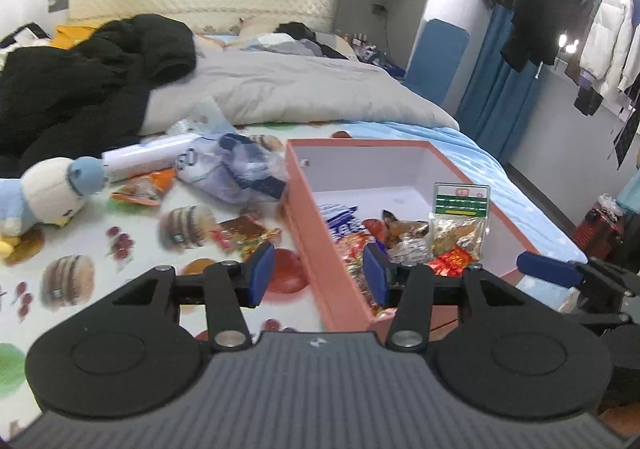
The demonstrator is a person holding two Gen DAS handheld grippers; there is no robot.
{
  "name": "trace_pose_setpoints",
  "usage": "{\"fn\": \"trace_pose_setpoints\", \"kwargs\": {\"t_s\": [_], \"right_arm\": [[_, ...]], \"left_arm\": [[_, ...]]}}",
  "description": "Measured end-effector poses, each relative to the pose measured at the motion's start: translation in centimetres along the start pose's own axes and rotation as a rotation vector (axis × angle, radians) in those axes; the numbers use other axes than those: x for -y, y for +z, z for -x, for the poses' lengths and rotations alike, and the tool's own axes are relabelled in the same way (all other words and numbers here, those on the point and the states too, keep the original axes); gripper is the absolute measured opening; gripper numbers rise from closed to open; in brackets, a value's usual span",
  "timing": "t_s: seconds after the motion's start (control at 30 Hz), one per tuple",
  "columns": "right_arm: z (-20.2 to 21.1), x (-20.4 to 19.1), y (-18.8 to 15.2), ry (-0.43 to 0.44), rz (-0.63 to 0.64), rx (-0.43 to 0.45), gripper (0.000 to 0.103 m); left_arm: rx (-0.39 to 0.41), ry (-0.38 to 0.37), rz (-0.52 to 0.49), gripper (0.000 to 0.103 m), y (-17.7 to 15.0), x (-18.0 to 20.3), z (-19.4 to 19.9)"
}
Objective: Organize snacks
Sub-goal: 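Open both grippers to drop the snacks into the pink box, then withdraw both tools from the pink box back toward the snack pile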
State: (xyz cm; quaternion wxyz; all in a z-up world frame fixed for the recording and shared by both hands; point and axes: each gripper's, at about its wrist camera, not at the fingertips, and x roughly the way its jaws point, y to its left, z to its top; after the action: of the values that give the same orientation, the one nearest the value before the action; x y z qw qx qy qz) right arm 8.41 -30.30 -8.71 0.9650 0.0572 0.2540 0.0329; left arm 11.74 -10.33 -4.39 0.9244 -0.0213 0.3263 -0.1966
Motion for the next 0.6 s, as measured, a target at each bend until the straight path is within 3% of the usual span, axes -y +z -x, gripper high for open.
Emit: {"fn": "trace_pose_setpoints", "kwargs": {"t_s": [0.4, 0.6], "right_arm": [[3.1, -5.9, -1.7, 0.049, 0.056, 0.043, 0.077], [3.9, -8.0, -3.0, 0.067, 0.097, 0.038, 0.077]], "left_arm": [[0.008, 0.087, 0.073, 0.063, -5.1, -4.5, 7.3], [-0.006, 0.093, 0.126, 0.063, -7.6, -5.4, 9.2]]}}
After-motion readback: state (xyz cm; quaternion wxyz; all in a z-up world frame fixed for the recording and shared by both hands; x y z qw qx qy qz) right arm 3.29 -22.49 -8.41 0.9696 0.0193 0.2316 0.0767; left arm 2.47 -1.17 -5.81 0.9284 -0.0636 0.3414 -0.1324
